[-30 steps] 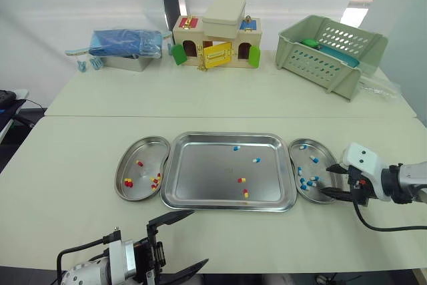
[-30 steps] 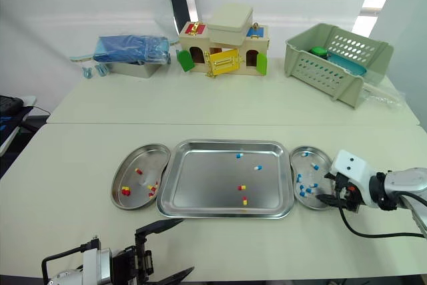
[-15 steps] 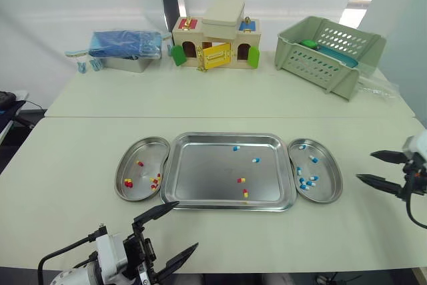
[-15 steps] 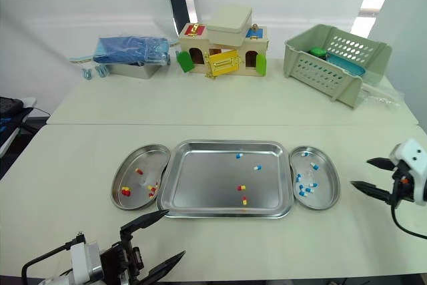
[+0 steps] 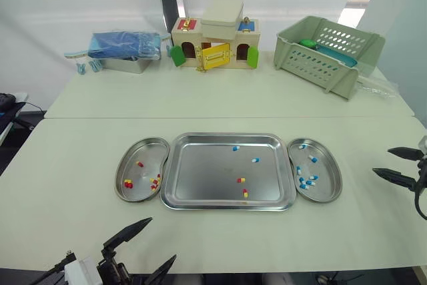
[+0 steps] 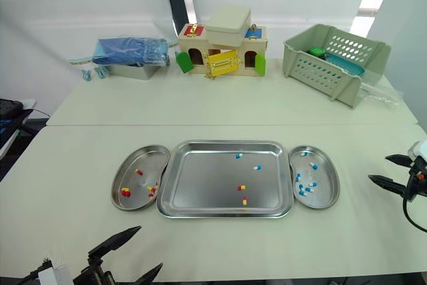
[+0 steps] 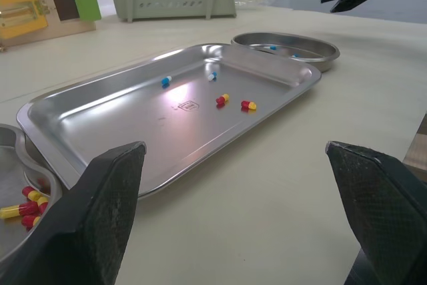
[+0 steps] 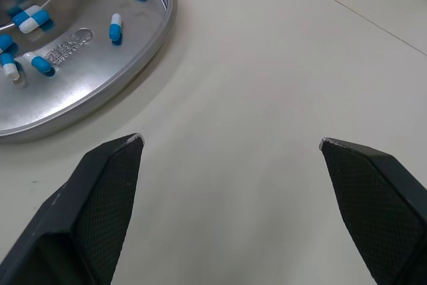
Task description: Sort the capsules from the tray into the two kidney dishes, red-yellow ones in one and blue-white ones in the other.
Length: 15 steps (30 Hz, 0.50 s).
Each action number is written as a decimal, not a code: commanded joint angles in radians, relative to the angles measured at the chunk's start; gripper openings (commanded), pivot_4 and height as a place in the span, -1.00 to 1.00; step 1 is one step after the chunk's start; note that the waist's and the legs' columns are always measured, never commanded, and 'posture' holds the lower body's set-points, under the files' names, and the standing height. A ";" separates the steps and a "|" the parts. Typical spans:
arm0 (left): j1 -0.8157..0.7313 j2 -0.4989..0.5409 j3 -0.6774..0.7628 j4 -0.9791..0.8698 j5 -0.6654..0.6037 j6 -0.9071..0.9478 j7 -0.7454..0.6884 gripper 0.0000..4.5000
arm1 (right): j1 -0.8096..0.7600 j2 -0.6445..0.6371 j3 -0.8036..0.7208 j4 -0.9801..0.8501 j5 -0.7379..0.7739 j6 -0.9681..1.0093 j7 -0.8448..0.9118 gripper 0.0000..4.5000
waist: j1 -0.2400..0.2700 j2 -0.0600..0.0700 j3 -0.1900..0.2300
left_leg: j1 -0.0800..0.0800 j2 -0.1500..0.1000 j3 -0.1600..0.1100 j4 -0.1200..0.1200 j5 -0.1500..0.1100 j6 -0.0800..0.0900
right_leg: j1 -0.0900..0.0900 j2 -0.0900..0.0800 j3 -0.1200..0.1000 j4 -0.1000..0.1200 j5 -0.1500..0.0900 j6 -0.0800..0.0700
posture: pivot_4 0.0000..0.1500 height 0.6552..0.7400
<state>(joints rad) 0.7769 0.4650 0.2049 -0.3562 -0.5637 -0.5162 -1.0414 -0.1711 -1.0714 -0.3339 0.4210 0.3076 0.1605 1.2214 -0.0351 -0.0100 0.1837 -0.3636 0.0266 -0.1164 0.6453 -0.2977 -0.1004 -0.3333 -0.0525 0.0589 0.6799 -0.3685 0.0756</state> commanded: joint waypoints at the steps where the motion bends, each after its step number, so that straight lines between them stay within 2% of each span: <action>1: -0.003 0.001 0.018 -0.008 -0.002 -0.024 -0.007 1.00 | -0.014 -0.020 -0.006 0.011 -0.003 -0.027 0.015 0.99 | 0.000 0.000 0.000 | 0.000 0.000 0.001 0.000 0.000 0.000 | 0.000 0.000 0.001 0.000 0.000 0.000 | 1.00 1.00; 7: -0.035 0.002 0.009 0.004 0.000 -0.019 -0.002 1.00 | 0.002 -0.054 0.011 -0.047 -0.011 0.023 0.049 0.99 | 0.001 0.000 0.000 | 0.001 0.000 0.003 0.000 -0.001 0.002 | -0.001 0.000 0.003 0.000 0.001 0.001 | 1.00 1.00; 15: -0.073 -0.009 -0.026 -0.027 0.005 0.015 0.023 1.00 | -0.098 -0.051 0.108 -0.457 0.113 0.355 0.033 0.99 | -0.007 0.001 -0.001 | 0.001 0.000 0.005 0.000 -0.001 0.002 | -0.001 0.000 0.005 0.000 0.001 0.001 | 1.00 1.00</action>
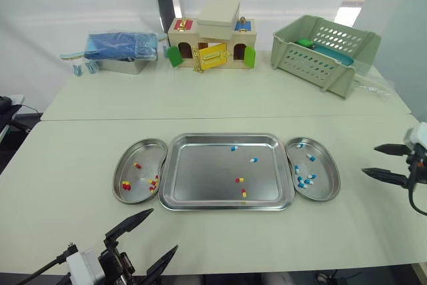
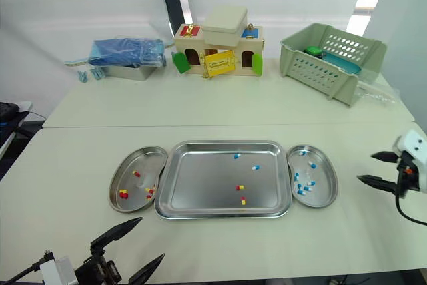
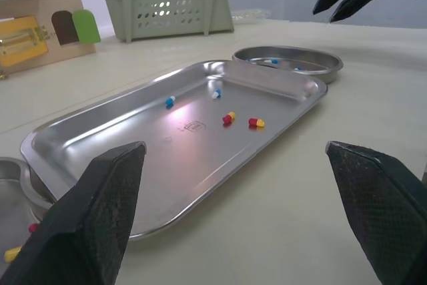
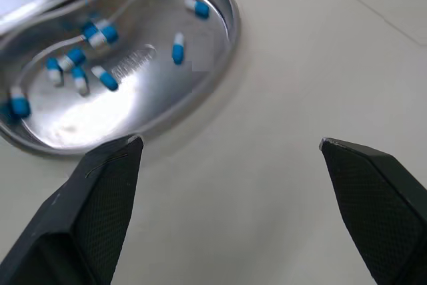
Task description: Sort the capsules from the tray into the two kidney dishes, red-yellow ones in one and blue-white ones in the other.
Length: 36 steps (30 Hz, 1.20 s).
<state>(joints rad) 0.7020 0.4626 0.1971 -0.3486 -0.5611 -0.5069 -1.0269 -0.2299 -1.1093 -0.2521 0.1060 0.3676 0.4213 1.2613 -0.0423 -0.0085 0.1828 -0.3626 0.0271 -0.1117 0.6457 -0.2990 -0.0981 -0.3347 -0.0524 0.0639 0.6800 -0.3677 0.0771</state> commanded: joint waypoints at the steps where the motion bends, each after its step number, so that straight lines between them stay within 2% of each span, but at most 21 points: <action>1: -0.006 -0.007 -0.024 -0.037 0.005 0.009 0.011 1.00 | -0.070 0.006 0.052 -0.194 0.070 0.129 -0.024 0.99 | 0.002 0.000 0.000 | 0.000 0.000 0.000 0.000 0.000 0.000 | 0.000 0.000 0.000 0.000 0.000 0.000 | 1.00 1.00; 6: -0.035 -0.007 -0.030 -0.039 0.011 0.026 0.031 1.00 | -0.223 0.129 0.208 -0.367 0.112 0.234 -0.081 0.99 | 0.002 -0.001 0.001 | 0.000 0.000 -0.001 0.000 0.000 0.000 | 0.000 0.000 -0.001 0.000 0.000 0.000 | 1.00 1.00; 10: -0.039 -0.013 -0.042 -0.033 0.025 0.024 0.036 1.00 | -0.357 0.323 0.380 -0.354 0.053 0.197 -0.136 0.99 | 0.002 -0.004 0.002 | -0.002 0.000 -0.001 0.000 0.000 0.000 | -0.002 0.000 -0.001 -0.001 0.000 0.000 | 1.00 1.00; 14: -0.053 -0.016 -0.039 -0.030 0.032 0.023 0.051 1.00 | -0.409 0.411 0.479 -0.311 -0.014 0.170 -0.159 0.99 | 0.007 -0.004 0.002 | -0.002 0.000 -0.001 0.000 0.000 0.000 | -0.003 0.000 -0.001 0.000 0.000 0.000 | 1.00 1.00; 19: -0.049 -0.028 -0.049 -0.036 0.045 0.019 0.068 1.00 | -0.483 0.531 0.575 -0.148 -0.130 0.083 -0.208 0.99 | 0.007 -0.004 0.002 | -0.002 0.000 -0.001 0.000 0.000 0.000 | -0.003 0.000 -0.001 0.000 0.000 0.000 | 1.00 1.00; 27: -0.037 -0.031 -0.057 -0.063 0.055 0.033 0.096 1.00 | -0.581 0.617 0.654 0.054 -0.264 -0.025 -0.210 0.99 | -0.003 -0.004 0.002 | -0.002 0.000 -0.001 0.000 0.000 0.000 | -0.004 0.000 -0.001 0.000 0.000 0.000 | 1.00 1.00; 36: -0.057 -0.028 -0.059 -0.088 0.062 0.062 0.126 1.00 | -0.646 0.700 0.687 0.197 -0.350 0.001 -0.227 0.99 | -0.013 -0.004 0.002 | -0.002 0.000 -0.001 0.000 0.000 0.000 | -0.004 0.000 -0.001 0.001 0.000 0.000 | 1.00 1.00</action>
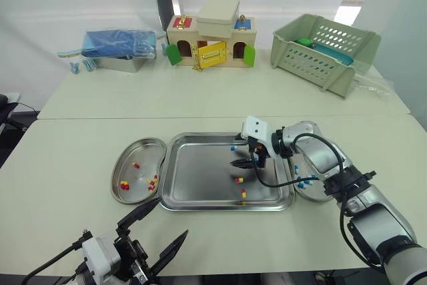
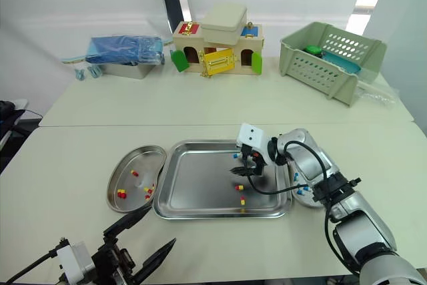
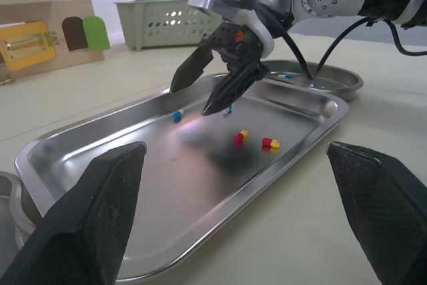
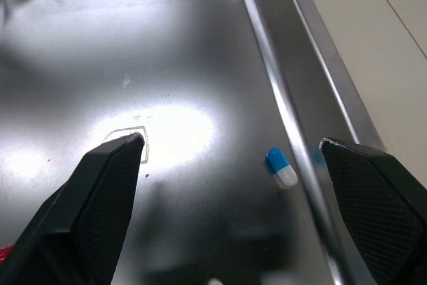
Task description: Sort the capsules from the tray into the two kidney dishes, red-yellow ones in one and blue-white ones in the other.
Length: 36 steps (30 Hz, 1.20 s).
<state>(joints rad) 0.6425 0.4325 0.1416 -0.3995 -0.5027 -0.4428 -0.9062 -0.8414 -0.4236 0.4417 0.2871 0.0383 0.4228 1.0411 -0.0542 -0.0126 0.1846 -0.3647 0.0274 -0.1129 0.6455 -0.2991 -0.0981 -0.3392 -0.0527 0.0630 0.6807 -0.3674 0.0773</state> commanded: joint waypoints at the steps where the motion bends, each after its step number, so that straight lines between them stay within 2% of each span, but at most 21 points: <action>1: 0.002 0.002 -0.005 -0.037 0.004 -0.002 0.007 1.00 | -0.040 0.022 -0.004 0.034 -0.029 0.001 -0.008 0.99 | -0.001 0.000 0.000 | 0.000 0.000 0.000 0.000 0.000 0.000 | 0.000 0.000 0.000 0.000 0.000 0.000 | 1.00 1.00; 10: 0.008 -0.004 -0.010 -0.036 0.014 -0.007 0.016 1.00 | -0.048 0.062 0.012 0.124 -0.081 -0.002 0.005 0.99 | -0.003 0.000 0.000 | 0.000 0.000 0.000 0.000 0.000 0.000 | -0.001 0.000 0.000 0.001 0.000 0.000 | 1.00 1.00; 13: 0.010 -0.007 -0.015 -0.038 0.019 -0.010 0.021 1.00 | -0.044 0.066 0.015 0.134 -0.092 -0.007 0.005 0.73 | -0.003 0.000 0.000 | 0.000 0.000 0.000 0.000 0.000 0.000 | -0.001 0.000 0.000 0.001 0.000 0.000 | 1.00 1.00; 18: 0.006 -0.005 -0.024 -0.042 0.025 -0.008 0.030 1.00 | -0.033 0.066 0.014 0.119 -0.102 0.004 0.020 0.01 | -0.003 0.000 0.000 | 0.000 0.000 0.000 0.000 0.000 0.000 | -0.001 0.000 0.000 0.001 0.000 0.000 | 1.00 1.00; 27: 0.003 0.005 -0.024 -0.066 0.026 0.011 0.042 1.00 | -0.024 0.069 0.011 0.109 -0.106 0.007 0.023 -1.00 | -0.003 0.000 0.000 | 0.000 0.000 0.000 0.000 0.000 0.000 | -0.001 0.000 0.001 0.001 0.000 0.000 | 1.00 1.00; 31: 0.001 0.013 -0.019 -0.072 0.025 0.018 0.043 1.00 | -0.017 0.070 0.004 0.097 -0.100 0.005 0.024 -1.00 | -0.003 0.000 0.000 | 0.000 0.000 0.000 0.000 0.000 0.000 | -0.001 0.000 0.001 0.001 0.000 0.000 | 1.00 1.00; 36: -0.015 0.031 -0.026 -0.053 0.020 0.003 0.005 1.00 | 0.046 -0.004 -0.096 -0.128 0.009 0.071 0.084 -1.00 | 0.003 0.001 0.000 | -0.002 0.000 0.000 0.000 0.000 0.000 | -0.002 0.000 0.000 0.000 0.000 0.000 | 1.00 1.00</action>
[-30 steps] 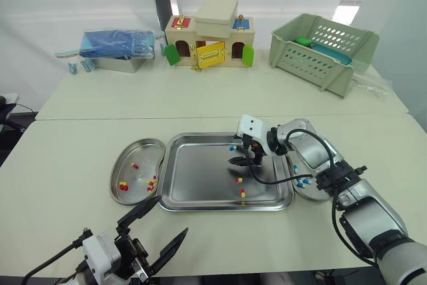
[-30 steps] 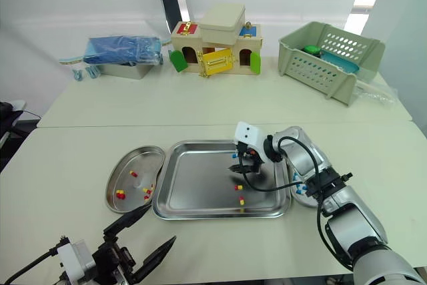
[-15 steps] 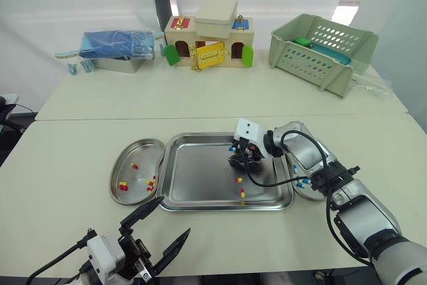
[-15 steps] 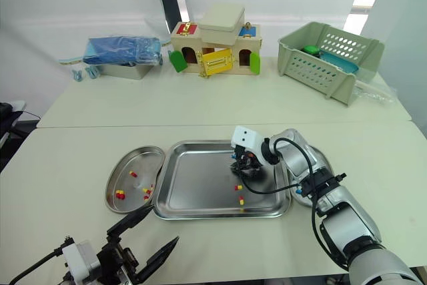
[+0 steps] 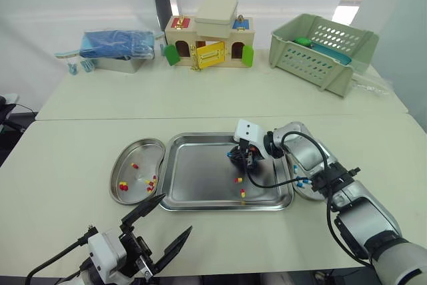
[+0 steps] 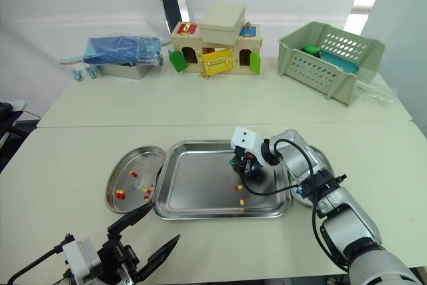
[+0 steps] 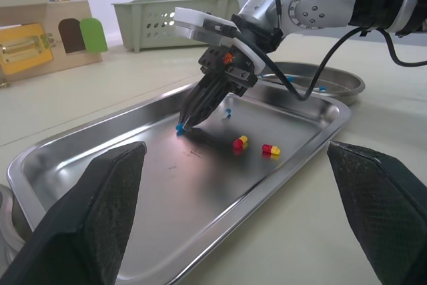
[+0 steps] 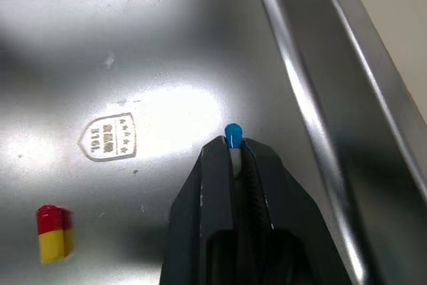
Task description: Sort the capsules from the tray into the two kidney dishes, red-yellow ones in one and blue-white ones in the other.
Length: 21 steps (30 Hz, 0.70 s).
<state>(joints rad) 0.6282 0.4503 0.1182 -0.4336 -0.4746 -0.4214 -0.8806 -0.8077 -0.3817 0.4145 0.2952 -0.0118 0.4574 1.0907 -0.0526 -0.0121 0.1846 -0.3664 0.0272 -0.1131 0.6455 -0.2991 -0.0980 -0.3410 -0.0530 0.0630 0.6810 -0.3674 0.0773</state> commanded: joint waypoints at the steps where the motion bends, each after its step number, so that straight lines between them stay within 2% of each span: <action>1: -0.011 0.018 -0.005 -0.012 -0.013 -0.018 -0.032 1.00 | 0.036 -0.083 -0.103 -0.204 0.088 0.066 0.048 -1.00 | 0.003 0.000 0.000 | -0.001 0.000 0.000 0.000 0.000 0.000 | 0.000 0.000 0.000 0.000 0.000 0.000 | 1.00 1.00; 4: -0.041 0.037 -0.018 0.013 -0.023 -0.019 -0.076 1.00 | 0.115 -0.196 -0.212 -0.386 0.185 0.138 0.082 -1.00 | 0.009 0.000 0.000 | -0.002 0.000 0.000 0.000 0.000 0.000 | -0.001 0.000 0.000 -0.001 0.000 0.000 | 1.00 1.00; 8: -0.093 0.065 -0.047 0.064 -0.031 -0.039 -0.163 1.00 | 0.248 -0.388 -0.345 -0.516 0.241 0.199 0.106 -1.00 | 0.020 0.000 0.000 | -0.001 0.000 0.000 0.000 0.000 0.000 | -0.001 0.000 0.000 -0.001 0.000 0.000 | 1.00 1.00; 14: -0.166 0.088 -0.088 0.154 -0.048 -0.086 -0.291 1.00 | 0.483 -0.587 -0.506 -0.506 0.256 0.157 0.107 -1.00 | 0.019 0.000 0.000 | -0.001 0.000 0.001 0.000 0.000 0.001 | 0.000 0.000 0.000 -0.001 0.000 0.000 | 1.00 1.00; 20: -0.187 0.097 -0.098 0.185 -0.067 -0.107 -0.367 1.00 | 0.573 -0.613 -0.557 -0.471 0.252 0.141 0.032 -1.00 | 0.005 0.000 0.000 | 0.001 0.000 0.003 0.000 0.000 0.001 | 0.001 0.001 0.002 0.000 0.000 0.000 | 1.00 1.00; 21: -0.189 0.097 -0.096 0.188 -0.070 -0.106 -0.372 1.00 | 0.577 -0.611 -0.561 -0.472 0.258 0.145 0.023 -0.72 | 0.005 0.000 0.000 | 0.001 0.000 0.003 0.000 0.000 0.001 | 0.001 0.001 0.002 0.000 0.000 0.000 | 1.00 1.00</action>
<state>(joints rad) 0.4365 0.5420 0.0255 -0.2386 -0.5176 -0.5105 -1.2386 -0.2270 -0.9812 -0.1069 -0.1602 0.2373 0.6145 1.1281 -0.0473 -0.0123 0.1849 -0.3650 0.0274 -0.1100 0.6454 -0.2996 -0.0972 -0.3395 -0.0525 0.0652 0.6807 -0.3673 0.0773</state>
